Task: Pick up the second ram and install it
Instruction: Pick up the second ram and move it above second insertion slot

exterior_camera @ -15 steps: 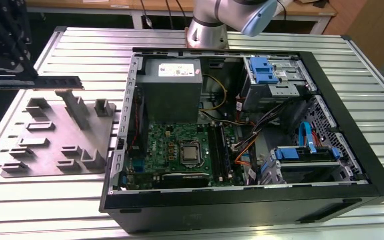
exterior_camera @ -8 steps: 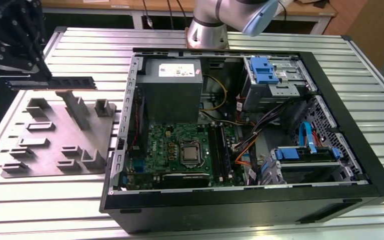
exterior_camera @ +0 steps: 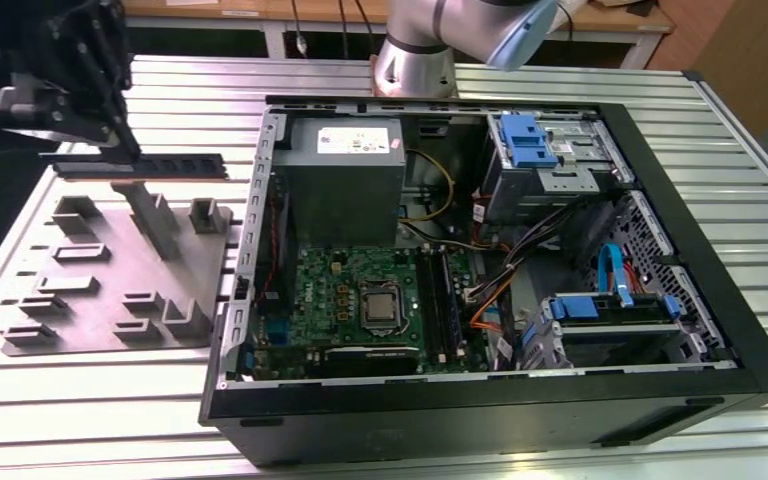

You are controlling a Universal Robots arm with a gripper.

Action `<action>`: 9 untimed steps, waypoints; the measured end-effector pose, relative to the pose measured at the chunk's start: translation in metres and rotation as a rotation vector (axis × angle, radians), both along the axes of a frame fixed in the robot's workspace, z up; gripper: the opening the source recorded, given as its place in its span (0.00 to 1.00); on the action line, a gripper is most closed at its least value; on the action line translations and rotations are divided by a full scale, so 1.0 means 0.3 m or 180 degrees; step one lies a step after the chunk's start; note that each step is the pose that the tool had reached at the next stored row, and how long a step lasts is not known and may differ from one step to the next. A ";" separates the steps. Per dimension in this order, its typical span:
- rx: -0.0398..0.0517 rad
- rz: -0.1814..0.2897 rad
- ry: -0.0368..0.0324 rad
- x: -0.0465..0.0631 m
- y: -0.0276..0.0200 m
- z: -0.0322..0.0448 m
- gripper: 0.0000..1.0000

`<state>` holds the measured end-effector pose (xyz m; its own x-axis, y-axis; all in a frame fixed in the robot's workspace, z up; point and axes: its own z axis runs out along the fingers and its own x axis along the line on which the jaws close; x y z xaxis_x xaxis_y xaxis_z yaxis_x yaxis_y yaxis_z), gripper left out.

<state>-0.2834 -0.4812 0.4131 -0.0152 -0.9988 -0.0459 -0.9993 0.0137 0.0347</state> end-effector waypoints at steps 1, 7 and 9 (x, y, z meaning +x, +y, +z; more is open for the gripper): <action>0.0000 0.0000 0.0000 0.014 0.000 0.000 0.11; 0.0000 0.0000 0.0000 0.105 0.000 -0.003 0.11; 0.0000 0.0000 0.0000 0.135 0.000 -0.004 0.11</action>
<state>-0.2431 -0.4812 0.4120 -0.0151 -0.9988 -0.0460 -0.9993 0.0135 0.0347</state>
